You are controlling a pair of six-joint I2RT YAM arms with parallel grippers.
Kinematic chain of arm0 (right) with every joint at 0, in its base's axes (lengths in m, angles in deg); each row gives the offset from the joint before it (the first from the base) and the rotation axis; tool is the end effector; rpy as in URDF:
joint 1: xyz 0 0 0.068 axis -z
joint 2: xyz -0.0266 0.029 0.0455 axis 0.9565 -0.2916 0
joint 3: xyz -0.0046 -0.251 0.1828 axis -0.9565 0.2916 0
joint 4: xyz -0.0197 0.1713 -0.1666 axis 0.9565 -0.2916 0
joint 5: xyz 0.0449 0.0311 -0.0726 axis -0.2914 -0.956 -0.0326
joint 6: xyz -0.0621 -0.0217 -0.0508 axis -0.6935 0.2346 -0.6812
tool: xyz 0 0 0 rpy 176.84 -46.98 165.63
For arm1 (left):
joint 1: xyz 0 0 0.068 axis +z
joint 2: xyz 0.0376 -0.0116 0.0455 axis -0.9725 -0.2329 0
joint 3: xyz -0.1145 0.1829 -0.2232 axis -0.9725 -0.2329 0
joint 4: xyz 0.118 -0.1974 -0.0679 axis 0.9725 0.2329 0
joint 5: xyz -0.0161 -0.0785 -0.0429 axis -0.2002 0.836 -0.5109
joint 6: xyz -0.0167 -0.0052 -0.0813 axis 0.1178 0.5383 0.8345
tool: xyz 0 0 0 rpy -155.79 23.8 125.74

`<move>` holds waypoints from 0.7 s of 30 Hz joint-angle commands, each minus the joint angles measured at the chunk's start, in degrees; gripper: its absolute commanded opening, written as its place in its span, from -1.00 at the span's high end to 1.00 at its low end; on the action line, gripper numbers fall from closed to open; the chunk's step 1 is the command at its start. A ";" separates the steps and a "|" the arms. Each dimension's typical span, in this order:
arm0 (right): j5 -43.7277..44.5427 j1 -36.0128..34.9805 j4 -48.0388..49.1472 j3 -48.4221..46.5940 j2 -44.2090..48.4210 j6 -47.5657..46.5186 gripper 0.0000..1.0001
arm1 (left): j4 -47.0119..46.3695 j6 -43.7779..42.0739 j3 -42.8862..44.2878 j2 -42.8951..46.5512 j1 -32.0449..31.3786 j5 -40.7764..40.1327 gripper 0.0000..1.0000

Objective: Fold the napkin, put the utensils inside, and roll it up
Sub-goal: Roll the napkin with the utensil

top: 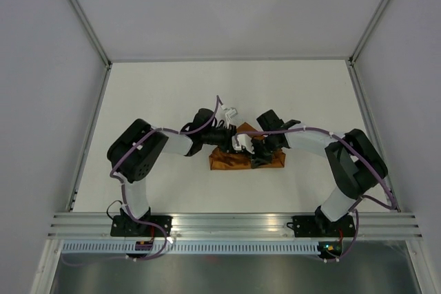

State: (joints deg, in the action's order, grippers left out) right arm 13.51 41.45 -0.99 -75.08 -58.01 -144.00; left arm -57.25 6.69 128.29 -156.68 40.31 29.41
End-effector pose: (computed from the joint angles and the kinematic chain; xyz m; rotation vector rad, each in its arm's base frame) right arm 0.2248 0.1853 0.1743 -1.8922 1.8452 0.6971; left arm 0.2848 -0.2705 0.1711 0.6719 2.1834 -1.4249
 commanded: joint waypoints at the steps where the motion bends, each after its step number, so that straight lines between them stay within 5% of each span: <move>1: 1.35 1.62 -8.37 0.06 -5.83 -4.14 0.99 | -4.23 1.30 -1.44 3.53 0.19 -4.34 0.24; 11: -3.22 5.66 -22.77 -12.94 -18.39 -8.71 0.99 | -23.29 -1.07 -24.53 23.63 1.16 -34.57 0.21; 19: -3.92 7.07 -31.48 -22.62 -28.76 -8.28 0.99 | -16.38 -25.13 -24.92 33.60 -7.09 -43.01 0.16; 21: -3.22 7.16 -31.84 -24.55 -30.78 -6.35 0.99 | -15.84 -32.60 -24.12 33.51 -11.46 -46.87 -0.03</move>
State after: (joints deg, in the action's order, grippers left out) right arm -0.30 48.75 -31.96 -100.53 -81.75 -147.89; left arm -72.73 -11.02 102.58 -123.83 33.49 -10.07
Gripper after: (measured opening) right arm 0.133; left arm 0.470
